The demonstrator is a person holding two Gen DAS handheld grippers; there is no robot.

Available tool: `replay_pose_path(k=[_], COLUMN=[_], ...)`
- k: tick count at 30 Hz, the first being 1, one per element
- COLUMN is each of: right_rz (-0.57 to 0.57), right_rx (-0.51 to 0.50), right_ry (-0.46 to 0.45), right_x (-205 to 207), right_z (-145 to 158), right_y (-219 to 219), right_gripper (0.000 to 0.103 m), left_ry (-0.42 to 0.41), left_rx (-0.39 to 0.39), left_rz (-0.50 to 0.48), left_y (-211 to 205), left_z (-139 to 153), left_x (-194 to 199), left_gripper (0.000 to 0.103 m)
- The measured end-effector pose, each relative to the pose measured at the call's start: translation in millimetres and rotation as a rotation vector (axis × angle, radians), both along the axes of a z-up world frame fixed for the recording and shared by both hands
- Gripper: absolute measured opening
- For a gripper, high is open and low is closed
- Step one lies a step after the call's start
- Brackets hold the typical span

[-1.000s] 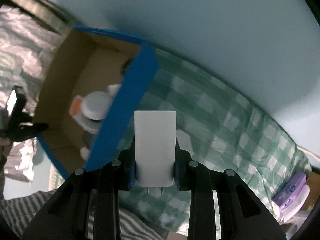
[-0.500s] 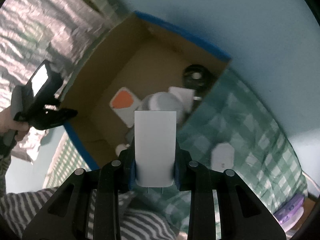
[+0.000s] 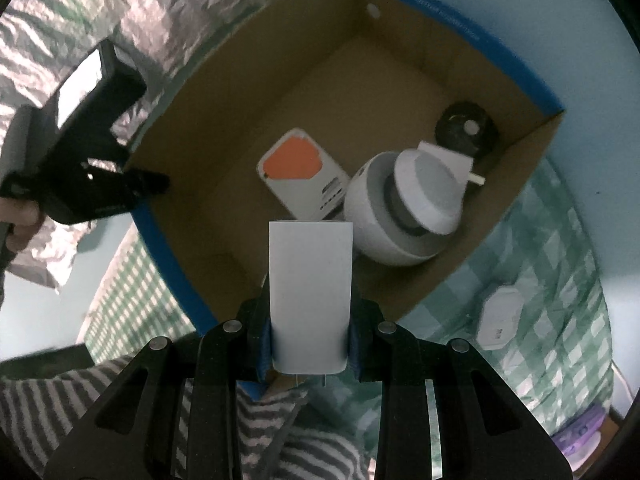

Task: Organize rigid objects
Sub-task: 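Lift the charger and carry it over the box, then lower the charger beside the speaker and open the right gripper, then move the right gripper to the white octagonal puck on the cloth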

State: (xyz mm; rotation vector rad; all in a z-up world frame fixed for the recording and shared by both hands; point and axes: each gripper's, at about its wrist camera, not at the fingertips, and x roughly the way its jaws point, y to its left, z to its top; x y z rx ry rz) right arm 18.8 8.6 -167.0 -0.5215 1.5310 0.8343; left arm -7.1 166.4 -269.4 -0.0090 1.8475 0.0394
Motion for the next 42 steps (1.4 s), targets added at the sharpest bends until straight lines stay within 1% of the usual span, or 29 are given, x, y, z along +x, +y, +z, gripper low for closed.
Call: replay_pose_path(k=[9, 12, 13, 16, 19, 24, 25, 26, 28, 36, 42], right_rz=[0.014, 0.006, 0.009, 0.008, -0.001, -0.02, -0.027, -0.038, -0.051, -0.111, -0.153], right_rx=[-0.027, -0.014, -0.001, 0.006, 0.02, 0.045, 0.051, 0.058, 0.07, 0.107, 0.113], right_ry=[0.016, 0.011, 0.023, 0.007, 0.01, -0.001, -0.004, -0.011, -0.023, -0.061, -0.086], right_x=[-6, -4, -4, -2, -1, 4, 6, 9, 12, 25, 33], right_z=[-15, -12, -10, -5, 0, 11, 14, 19, 25, 51, 62], right_y=[1, 0, 0, 0, -2, -6, -8, -11, -13, -33, -50], right_gripper=[0.028, 0.03, 0.031, 0.031, 0.039, 0.041, 0.044, 0.05, 0.054, 0.056, 0.057], left_ry=[-0.001, 0.0, 0.0, 0.0, 0.0, 0.0, 0.0, 0.0, 0.0, -0.001, 0.0], left_rx=[-0.002, -0.001, -0.001, 0.001, 0.001, 0.001, 0.0, 0.0, 0.0, 0.001, 0.0], left_rz=[0.0, 0.0, 0.0, -0.002, -0.001, -0.001, -0.001, -0.001, -0.001, -0.006, -0.008], left_y=[0, 0, -1, -2, -2, -4, -3, -4, -3, -3, -2], left_z=[1, 1, 1, 1, 1, 1, 1, 1, 1, 2, 2], left_x=[1, 0, 1, 1, 1, 1, 1, 1, 1, -2, -1], left_gripper=[0.012, 0.012, 0.013, 0.013, 0.013, 0.013, 0.012, 0.012, 0.012, 0.012, 0.013])
